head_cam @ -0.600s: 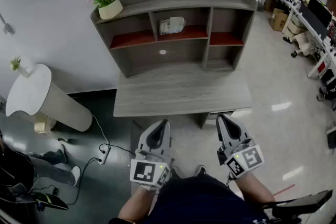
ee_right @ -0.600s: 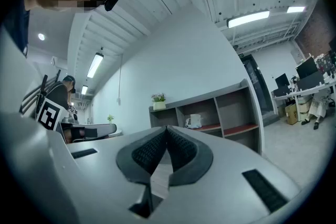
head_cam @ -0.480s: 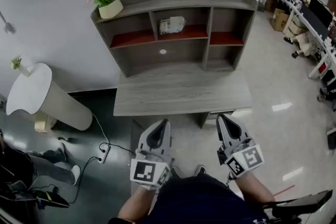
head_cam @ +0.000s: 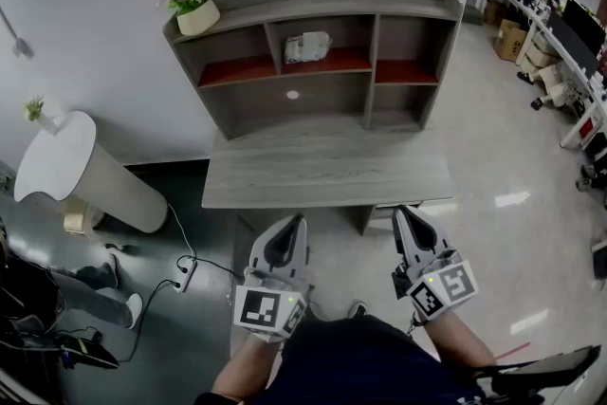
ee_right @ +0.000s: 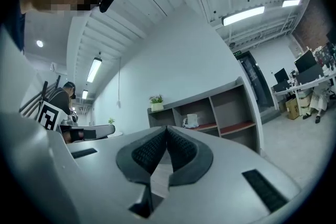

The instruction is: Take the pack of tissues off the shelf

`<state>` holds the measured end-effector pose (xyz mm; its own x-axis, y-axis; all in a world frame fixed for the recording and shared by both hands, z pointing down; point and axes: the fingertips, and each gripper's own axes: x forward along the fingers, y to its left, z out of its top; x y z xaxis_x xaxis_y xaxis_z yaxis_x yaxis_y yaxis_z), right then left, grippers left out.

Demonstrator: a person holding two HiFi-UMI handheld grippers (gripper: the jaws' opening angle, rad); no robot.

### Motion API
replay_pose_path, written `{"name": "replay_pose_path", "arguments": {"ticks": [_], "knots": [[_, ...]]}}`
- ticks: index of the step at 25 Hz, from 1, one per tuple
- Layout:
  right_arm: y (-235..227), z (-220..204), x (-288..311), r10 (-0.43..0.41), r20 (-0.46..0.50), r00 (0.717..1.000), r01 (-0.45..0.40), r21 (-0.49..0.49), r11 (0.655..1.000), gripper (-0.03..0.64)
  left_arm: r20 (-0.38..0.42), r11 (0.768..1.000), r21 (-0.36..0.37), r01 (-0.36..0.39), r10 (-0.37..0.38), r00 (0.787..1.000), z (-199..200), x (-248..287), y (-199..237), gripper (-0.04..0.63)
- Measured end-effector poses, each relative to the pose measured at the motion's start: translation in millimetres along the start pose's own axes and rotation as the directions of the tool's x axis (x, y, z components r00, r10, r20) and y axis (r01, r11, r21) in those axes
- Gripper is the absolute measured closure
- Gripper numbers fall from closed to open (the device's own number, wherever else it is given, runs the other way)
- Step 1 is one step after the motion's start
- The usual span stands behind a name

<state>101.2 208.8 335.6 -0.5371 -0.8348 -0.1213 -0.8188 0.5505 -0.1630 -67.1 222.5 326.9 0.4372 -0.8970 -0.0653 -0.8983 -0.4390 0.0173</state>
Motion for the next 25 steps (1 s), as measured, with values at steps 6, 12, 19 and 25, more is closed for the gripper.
{"name": "replay_pose_path", "arguments": {"ticks": [6, 12, 19, 25], "knots": [[-22.5, -5.9, -7.4, 0.010, -0.019, 1.000, -0.009, 0.015, 1.000, 0.604, -0.016, 0.999, 0.014, -0.029, 0.029, 0.999, -8.4, 5.4, -13.4, 0.578], [-37.3, -11.7, -2.9, 0.019, -0.036, 0.999, -0.018, 0.037, 0.999, 0.604, -0.033, 0.998, 0.016, -0.053, 0.054, 0.998, -12.5, 17.6, -11.6, 0.578], [-56.3, -20.1, 12.5, 0.008, -0.054, 0.998, -0.005, 0.056, 0.998, 0.604, -0.048, 0.999, 0.013, -0.048, 0.049, 0.998, -18.4, 43.5, -3.4, 0.578], [-72.5, -25.2, 34.1, -0.006, -0.065, 0.998, 0.010, 0.055, 0.998, 0.604, -0.050, 0.999, 0.007, -0.032, 0.032, 0.998, -23.3, 69.7, 9.1, 0.578]]}}
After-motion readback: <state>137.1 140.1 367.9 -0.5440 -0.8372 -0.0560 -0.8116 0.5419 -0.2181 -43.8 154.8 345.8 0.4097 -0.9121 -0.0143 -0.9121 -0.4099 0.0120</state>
